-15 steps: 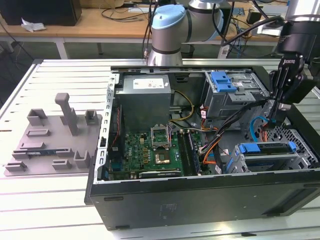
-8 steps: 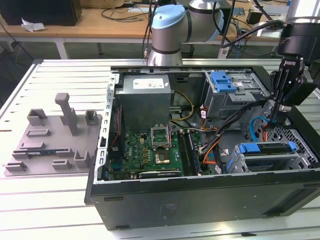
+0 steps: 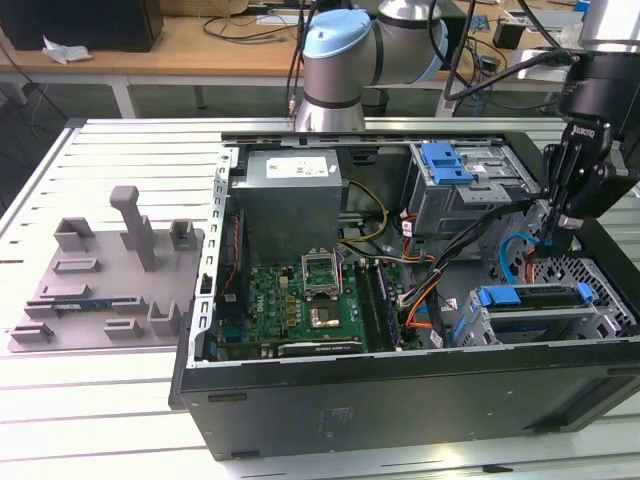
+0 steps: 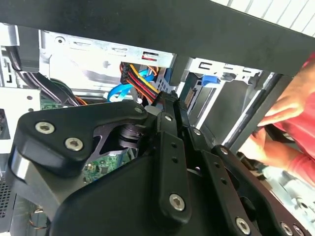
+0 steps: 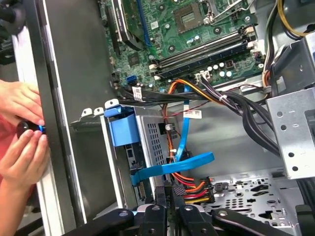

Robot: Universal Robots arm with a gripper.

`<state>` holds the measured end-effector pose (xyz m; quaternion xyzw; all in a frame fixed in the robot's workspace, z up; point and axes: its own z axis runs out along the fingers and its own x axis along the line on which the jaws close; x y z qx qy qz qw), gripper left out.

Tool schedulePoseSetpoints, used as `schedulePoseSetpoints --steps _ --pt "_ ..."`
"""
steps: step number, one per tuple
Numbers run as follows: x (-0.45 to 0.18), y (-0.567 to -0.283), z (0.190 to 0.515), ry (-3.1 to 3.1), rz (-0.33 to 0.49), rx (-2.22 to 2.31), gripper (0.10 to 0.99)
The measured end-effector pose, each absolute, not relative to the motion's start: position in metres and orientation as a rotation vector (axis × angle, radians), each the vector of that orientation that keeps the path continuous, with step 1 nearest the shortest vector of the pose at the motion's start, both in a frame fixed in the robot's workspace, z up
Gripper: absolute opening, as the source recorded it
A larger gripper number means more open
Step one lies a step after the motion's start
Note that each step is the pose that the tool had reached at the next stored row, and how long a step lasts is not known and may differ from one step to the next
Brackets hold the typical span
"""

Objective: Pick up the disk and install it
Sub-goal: 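Insert the first disk wire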

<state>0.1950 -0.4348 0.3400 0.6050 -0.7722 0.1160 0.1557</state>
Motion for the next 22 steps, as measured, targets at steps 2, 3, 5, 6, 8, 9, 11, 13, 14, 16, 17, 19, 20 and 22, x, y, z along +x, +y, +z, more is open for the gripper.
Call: schedulePoseSetpoints --steps 2,3,5,6,8,9,11,13,14,16,17,19,20,22 --pt "0.195 -0.439 0.340 -2.226 0.309 1.746 0.165" --pt "0.194 -0.441 0.340 -2.233 0.299 1.751 0.165" --pt "0.194 -0.445 0.340 -2.246 0.275 1.764 0.165" --pt "0.194 -0.447 0.340 -2.251 0.267 1.768 0.165" --pt "0.193 -0.451 0.340 -2.262 0.247 1.778 0.165" --pt "0.193 -0.453 0.340 -2.266 0.240 1.781 0.165" --pt "0.193 -0.457 0.340 -2.276 0.222 1.791 0.165" --pt "0.192 -0.460 0.340 -2.285 0.206 1.799 0.165" --pt "0.192 -0.462 0.340 -2.289 0.199 1.802 0.165" --pt "0.190 -0.468 0.340 -2.302 0.176 1.813 0.165" --pt "0.190 -0.469 0.340 -2.305 0.170 1.816 0.165" --pt "0.189 -0.472 0.340 -2.310 0.159 1.821 0.165" --pt "0.189 -0.472 0.340 -2.311 0.158 1.822 0.165" --pt "0.189 -0.472 0.340 -2.311 0.157 1.822 0.165"
